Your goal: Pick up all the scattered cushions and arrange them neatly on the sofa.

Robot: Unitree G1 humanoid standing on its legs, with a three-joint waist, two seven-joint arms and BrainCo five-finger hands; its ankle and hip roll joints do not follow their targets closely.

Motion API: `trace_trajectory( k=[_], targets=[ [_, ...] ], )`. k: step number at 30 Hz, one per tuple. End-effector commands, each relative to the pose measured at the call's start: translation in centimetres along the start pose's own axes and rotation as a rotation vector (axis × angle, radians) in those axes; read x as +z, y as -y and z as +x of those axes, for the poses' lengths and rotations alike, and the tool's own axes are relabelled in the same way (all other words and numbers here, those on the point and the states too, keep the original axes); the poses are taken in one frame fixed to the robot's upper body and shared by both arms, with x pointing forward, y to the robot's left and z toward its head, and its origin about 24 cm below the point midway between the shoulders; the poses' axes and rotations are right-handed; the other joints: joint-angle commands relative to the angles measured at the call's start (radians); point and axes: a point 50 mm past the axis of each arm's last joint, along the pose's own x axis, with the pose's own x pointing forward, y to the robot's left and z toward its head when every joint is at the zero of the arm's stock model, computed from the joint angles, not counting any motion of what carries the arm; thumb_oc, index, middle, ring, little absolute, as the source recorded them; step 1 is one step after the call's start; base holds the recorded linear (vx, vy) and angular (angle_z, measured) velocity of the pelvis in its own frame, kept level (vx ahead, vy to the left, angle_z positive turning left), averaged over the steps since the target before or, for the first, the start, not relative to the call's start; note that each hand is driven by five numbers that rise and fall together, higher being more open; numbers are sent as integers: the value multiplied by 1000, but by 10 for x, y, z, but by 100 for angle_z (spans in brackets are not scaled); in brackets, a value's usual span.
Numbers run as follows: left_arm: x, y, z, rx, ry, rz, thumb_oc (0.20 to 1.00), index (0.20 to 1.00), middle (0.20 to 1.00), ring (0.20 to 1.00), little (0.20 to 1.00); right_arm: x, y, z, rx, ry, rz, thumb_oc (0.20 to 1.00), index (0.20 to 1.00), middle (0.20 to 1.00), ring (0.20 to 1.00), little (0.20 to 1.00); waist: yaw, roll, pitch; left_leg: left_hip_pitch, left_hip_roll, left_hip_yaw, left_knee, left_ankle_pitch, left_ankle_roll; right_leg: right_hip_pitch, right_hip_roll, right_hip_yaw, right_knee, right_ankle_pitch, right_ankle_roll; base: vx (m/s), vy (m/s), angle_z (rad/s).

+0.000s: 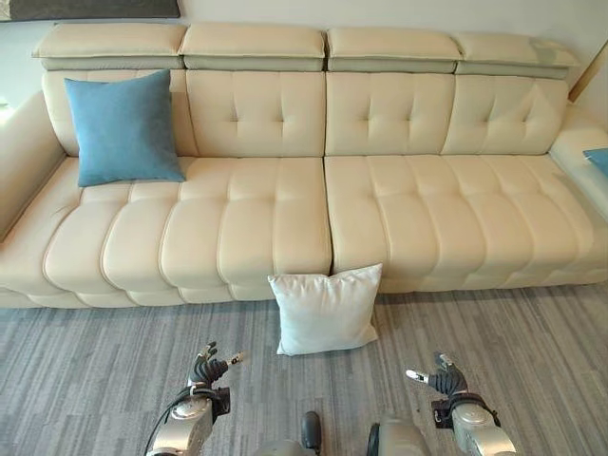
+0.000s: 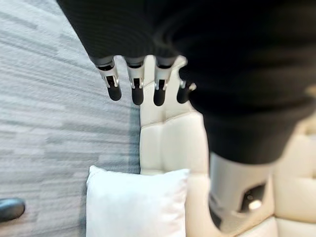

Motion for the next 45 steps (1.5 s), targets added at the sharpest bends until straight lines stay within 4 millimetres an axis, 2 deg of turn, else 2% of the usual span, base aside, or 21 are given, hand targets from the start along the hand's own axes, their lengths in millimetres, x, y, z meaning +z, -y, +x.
trace_trajectory(
  k=[1,4,6,11,12,14,15,17,19,22,23,24,26,29,33,36,39,40,43,44,45],
  targets=[
    [16,-3,-1,-3,85,0,1000,1000,1000,1000,1000,16,17,6,-54,50,-16,1000,1000,1000,1000,1000,8,3,46,29,74,6,6,-88,-78,103,76,19,-281,194,1,179,-70,-15],
    [20,-1,-1,-15,102,16,1000,1000,1000,1000,1000,10,18,5,-52,28,-18,1000,1000,1000,1000,1000,3,-9,36,40,76,-1,6,-95,-93,117,112,87,-489,252,18,234,-133,-24],
    [22,-3,-1,-9,112,15,1000,1000,1000,1000,1000,6,19,4,-59,18,-18,1000,1000,1000,1000,1000,3,-14,27,55,79,3,6,-104,-103,121,119,84,-558,290,29,253,-188,-2],
    [10,3,-4,-27,75,-31,1000,1000,1000,1000,1000,4,24,5,-69,10,-13,1000,1000,1000,1000,1000,3,-8,-15,80,100,4,36,-115,-131,210,137,71,-618,261,4,272,-245,-1],
    [8,5,-4,-29,62,-54,1000,1000,1000,1000,1000,6,26,5,-74,17,-5,1000,1000,1000,1000,1000,3,-12,-10,51,108,1,122,-110,-143,228,138,73,-618,252,-6,194,-373,-1],
    [7,10,-4,-33,56,-105,1000,1000,1000,1000,1000,6,33,5,-88,20,-1,1000,1000,1000,1000,1000,15,-29,28,-92,113,-38,450,-35,-187,286,137,58,-618,216,-50,154,-401,18],
    [7,10,-4,-33,57,-105,1000,1000,1000,1000,1000,6,33,5,-88,20,-1,1000,1000,1000,1000,1000,13,-28,28,-96,114,-40,457,-37,-187,286,138,56,-618,216,-50,87,-216,31],
    [9,13,-3,-41,59,-109,1000,1000,1000,1000,1000,5,37,5,-100,18,-16,1000,1000,1000,1000,1000,19,-37,46,-165,109,-60,588,-25,-191,308,137,43,-618,202,-69,82,-143,3],
    [8,15,-3,-50,53,-105,1000,1000,1000,1000,1000,3,39,5,-106,4,-18,1000,1000,1000,1000,1000,21,-41,46,-191,112,-50,546,-43,-177,320,135,35,-618,189,-76,126,-99,4],
    [8,16,-4,-54,50,-90,1000,1000,1000,1000,1000,1,38,5,-104,-2,-15,1000,1000,1000,1000,1000,22,-48,30,-163,109,-45,313,-85,-151,334,133,20,-618,172,-66,199,-1,25],
    [8,17,-4,-57,49,-86,1000,1000,1000,1000,1000,0,37,5,-104,-4,-20,1000,1000,1000,1000,1000,22,-46,24,-146,111,-54,213,-66,-150,339,136,14,-618,166,-64,224,59,26],
    [8,17,-3,-52,46,-82,1000,1000,1000,1000,1000,0,37,4,-105,-5,-27,1000,1000,1000,1000,1000,20,-42,19,-132,118,-69,108,-11,-158,344,141,6,-618,156,-64,218,79,28],
    [8,20,-3,-57,47,-72,1000,1000,1000,1000,1000,-1,37,4,-107,-5,-41,1000,1000,1000,1000,1000,16,-33,14,-152,133,-94,6,61,-183,359,147,-12,-618,138,-66,174,91,38],
    [8,18,-4,-52,47,-71,1000,1000,1000,1000,1000,-5,35,3,-99,-21,-46,1000,1000,1000,1000,1000,9,-34,-6,-145,141,-61,6,57,-189,384,146,-19,-618,121,-57,337,266,23],
    [5,17,-3,-58,38,-43,1000,1000,1000,1000,1000,-8,28,3,-81,-35,-37,1000,1000,1000,1000,1000,8,-40,-29,-94,109,-57,6,8,-158,391,104,-5,-566,128,-34,258,303,5],
    [8,14,-1,-52,42,-18,1000,1000,1000,1000,1000,-9,18,3,-54,-43,-44,1000,1000,1000,1000,1000,10,-44,-21,-60,95,-49,6,-29,-119,324,68,17,-386,132,-10,138,244,-8],
    [13,7,1,-30,59,-5,1000,1000,1000,1000,1000,3,11,6,-36,-6,-46,1000,1000,1000,1000,1000,9,-39,6,-34,88,-24,6,-54,-88,227,35,46,-206,192,12,96,243,-10],
    [12,5,2,-25,55,14,1000,1000,1000,1000,1000,3,7,5,-24,-4,-46,1000,1000,1000,1000,1000,4,-36,11,-25,87,-21,6,-66,-87,188,44,74,-169,185,10,81,149,-6],
    [12,3,3,-20,54,12,1000,1000,1000,1000,1000,2,6,5,-22,-13,-41,1000,1000,1000,1000,1000,6,-31,12,-21,93,-16,6,-68,-94,177,72,84,-247,166,1,89,32,-10],
    [13,0,3,-8,56,1,1000,1000,1000,1000,1000,3,6,6,-30,-17,-40,1000,1000,1000,1000,1000,12,-28,11,-23,100,-1,6,-70,-101,177,80,72,-371,181,0,77,-30,-1],
    [13,0,3,-8,56,1,1000,1000,1000,1000,1000,2,6,6,-30,-18,-41,1000,1000,1000,1000,1000,12,-26,12,-22,102,-1,6,-71,-102,182,82,71,-380,185,0,63,-63,-9]
  ],
)
